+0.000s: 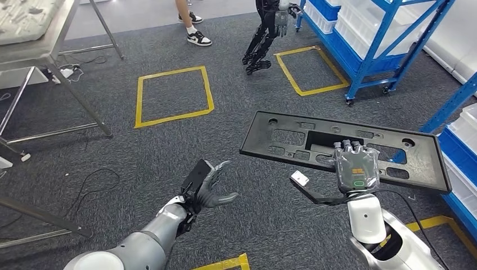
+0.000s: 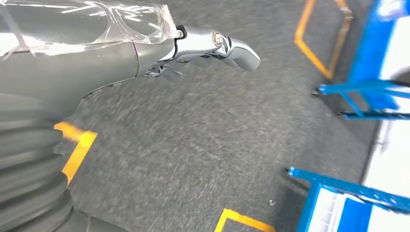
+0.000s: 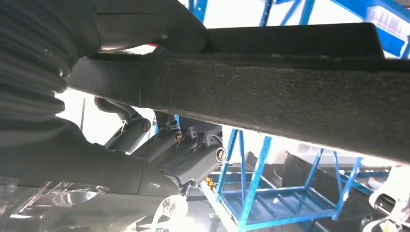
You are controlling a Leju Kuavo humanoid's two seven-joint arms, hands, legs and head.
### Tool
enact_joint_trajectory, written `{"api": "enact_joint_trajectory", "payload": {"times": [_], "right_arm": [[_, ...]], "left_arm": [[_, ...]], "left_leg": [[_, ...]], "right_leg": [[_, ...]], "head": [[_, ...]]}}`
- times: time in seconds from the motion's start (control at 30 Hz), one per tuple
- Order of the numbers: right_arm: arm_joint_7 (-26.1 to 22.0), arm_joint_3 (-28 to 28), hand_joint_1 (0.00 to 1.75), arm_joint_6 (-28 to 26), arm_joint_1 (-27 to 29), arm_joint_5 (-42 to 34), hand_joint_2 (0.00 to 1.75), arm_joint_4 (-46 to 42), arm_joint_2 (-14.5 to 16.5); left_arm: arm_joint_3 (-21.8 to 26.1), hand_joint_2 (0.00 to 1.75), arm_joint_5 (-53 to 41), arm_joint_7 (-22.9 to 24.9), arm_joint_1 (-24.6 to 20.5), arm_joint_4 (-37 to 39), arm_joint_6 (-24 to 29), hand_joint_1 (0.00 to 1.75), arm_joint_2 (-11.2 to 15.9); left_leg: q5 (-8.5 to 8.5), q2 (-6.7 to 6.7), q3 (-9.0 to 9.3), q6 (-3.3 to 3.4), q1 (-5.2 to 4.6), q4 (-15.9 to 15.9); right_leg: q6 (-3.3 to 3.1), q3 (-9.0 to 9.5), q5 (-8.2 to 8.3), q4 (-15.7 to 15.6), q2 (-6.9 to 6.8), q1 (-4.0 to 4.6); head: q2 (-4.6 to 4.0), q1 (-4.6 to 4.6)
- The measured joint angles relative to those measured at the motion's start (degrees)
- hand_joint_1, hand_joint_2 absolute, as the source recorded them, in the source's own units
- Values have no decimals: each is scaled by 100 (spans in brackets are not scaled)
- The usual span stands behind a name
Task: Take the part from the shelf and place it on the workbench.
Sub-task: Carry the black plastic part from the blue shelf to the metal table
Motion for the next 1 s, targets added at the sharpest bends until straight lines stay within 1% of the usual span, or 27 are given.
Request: {"api": "enact_joint_trajectory", "payload": {"times": [0.07,0.1,0.13,0.17,0.2,0.23,0.27,0.3,0.33,0.37,0.4,0.43,0.47,0.5,0.53,0.6,0.63,0.67,0.7,0.73,0.77,0.8,0.83,0.87,0.9,0.97,1.0], "right_arm": [[-10,15,175,-75,-94,-39,175,4,0],[-17,26,175,-117,-130,-61,175,9,1],[-26,44,175,-155,-160,-75,175,17,5],[-36,67,175,-191,-182,-85,175,25,10],[-44,93,175,-218,-196,-89,175,31,15],[-52,120,175,-237,-207,-89,175,34,21],[-57,142,175,-250,-220,-89,175,35,25],[-60,163,175,-256,-241,-88,175,35,29],[-61,181,175,-259,-267,-88,175,35,32],[-60,198,175,-261,-293,-91,175,37,33],[-59,217,175,-263,-317,-97,175,44,33],[-59,236,175,-265,-337,-106,175,52,33],[-59,255,175,-268,-352,-121,175,66,33],[-65,274,175,-275,-374,-138,175,82,34],[-77,294,175,-301,-400,-152,175,96,39],[-109,338,175,-345,-470,-187,175,120,48],[-114,363,175,-346,-505,-200,175,130,51],[-113,386,175,-318,-540,-214,175,139,54],[-108,408,175,-283,-574,-221,175,146,56],[-102,425,175,-252,-606,-224,175,151,58],[-99,436,175,-235,-641,-225,175,152,59],[-95,443,175,-228,-676,-223,175,158,58],[-92,449,175,-229,-712,-221,175,164,58],[-89,460,175,-233,-741,-219,175,173,60],[-89,480,175,-237,-758,-217,175,183,76],[-89,530,175,-240,-777,-216,175,195,115],[-85,552,175,-240,-785,-216,175,200,134]], "left_arm": [[-269,175,4,-128,-154,1,-147,0,-3],[-411,175,6,-176,-224,2,-209,0,-4],[-539,175,7,-203,-277,2,-251,0,-5],[-662,175,7,-217,-316,2,-281,0,-5],[-768,175,7,-222,-342,2,-297,0,-5],[-851,175,7,-222,-363,2,-304,0,-5],[-920,175,7,-225,-384,2,-306,0,-5],[-985,175,8,-234,-413,3,-306,0,-5],[-1063,175,8,-254,-453,3,-309,0,-6],[-1159,175,8,-290,-499,4,-316,0,-7],[-1269,175,9,-343,-548,4,-335,0,-7],[-1378,175,9,-407,-598,4,-365,0,-7],[-1482,175,10,-485,-643,5,-404,0,-9],[-1577,175,12,-558,-699,5,-454,0,-8],[-1670,175,15,-614,-772,6,-521,0,-11],[-1870,175,52,-670,-919,8,-614,0,-20],[-1957,175,87,-673,-932,10,-565,0,-28],[-2017,175,121,-672,-870,13,-417,0,-34],[-2045,175,134,-671,-725,14,-210,0,-38],[-2053,175,119,-672,-533,16,-5,0,-40],[-2052,175,87,-675,-333,21,145,0,-42],[-2052,175,56,-678,-161,27,228,0,-45],[-2055,175,36,-681,-36,33,263,0,-51],[-2059,175,27,-683,51,39,271,0,-56],[-2064,175,25,-683,113,41,266,0,-59],[-2073,175,19,-683,211,43,219,0,-55],[-2075,175,19,-683,250,44,180,0,-52]], "left_leg": [[-292,361,-319,-52,-8,632],[-462,463,-538,-71,3,1077],[-573,499,-731,-78,15,1446],[-604,511,-850,-78,21,1657],[-532,517,-853,-69,22,1631],[-370,536,-744,-48,16,1375],[-156,629,-551,-9,-9,962],[25,785,-347,36,-59,524],[146,921,-180,85,-113,167],[198,1024,-86,126,-165,-50],[192,1030,-59,151,-201,-135],[195,946,-56,177,-208,-165],[211,858,-45,198,-194,-190],[225,769,-28,223,-173,-218],[240,689,-9,254,-145,-243],[248,530,6,289,-109,-259],[248,444,14,296,-102,-259],[244,351,29,293,-95,-259],[235,254,51,283,-83,-256],[221,162,75,264,-64,-244],[196,68,87,231,-36,-214],[164,-23,72,183,-16,-166],[136,-104,34,138,3,-94],[120,-170,-15,98,14,-45],[122,-228,-56,70,16,-32],[143,-288,-104,34,31,-60],[107,-190,-145,14,22,-3]], "right_leg": [[-58,10,-6,-6,-141,19],[-81,14,-17,-5,-213,35],[-96,21,-27,-4,-282,49],[-111,33,-40,-4,-350,61],[-119,51,-56,-4,-418,70],[-124,76,-75,-5,-487,78],[-123,105,-98,-7,-555,86],[-109,130,-125,-4,-623,103],[-91,144,-147,-3,-690,119],[-72,151,-164,-4,-758,135],[-49,153,-178,-6,-835,151],[-28,161,-189,-12,-919,153],[-7,169,-223,4,-922,142],[11,149,-291,87,-822,126],[22,64,-406,288,-648,107],[38,-314,-713,1017,-251,90],[52,-538,-827,1404,-164,88],[68,-698,-852,1643,-127,84],[87,-748,-764,1657,-117,71],[113,-684,-578,1443,-105,49],[155,-532,-336,1055,-53,12],[210,-375,-164,674,85,-30],[225,-266,-53,391,202,-63],[219,-207,-13,230,288,-82],[183,-203,-39,203,313,-75],[75,-205,-29,198,151,-44],[28,-197,-29,195,70,-29]], "head": [[0,-3],[-1,-3],[-1,-4],[-1,-3],[-1,-4],[0,-4],[0,-4],[-1,-4],[-1,-3],[-1,-2],[-1,-1],[0,-1],[0,1],[0,1],[1,2],[1,3],[1,5],[0,4],[0,4],[0,4],[0,4],[-1,6],[-1,7],[-1,8],[-1,8],[0,6],[-1,3]]}}
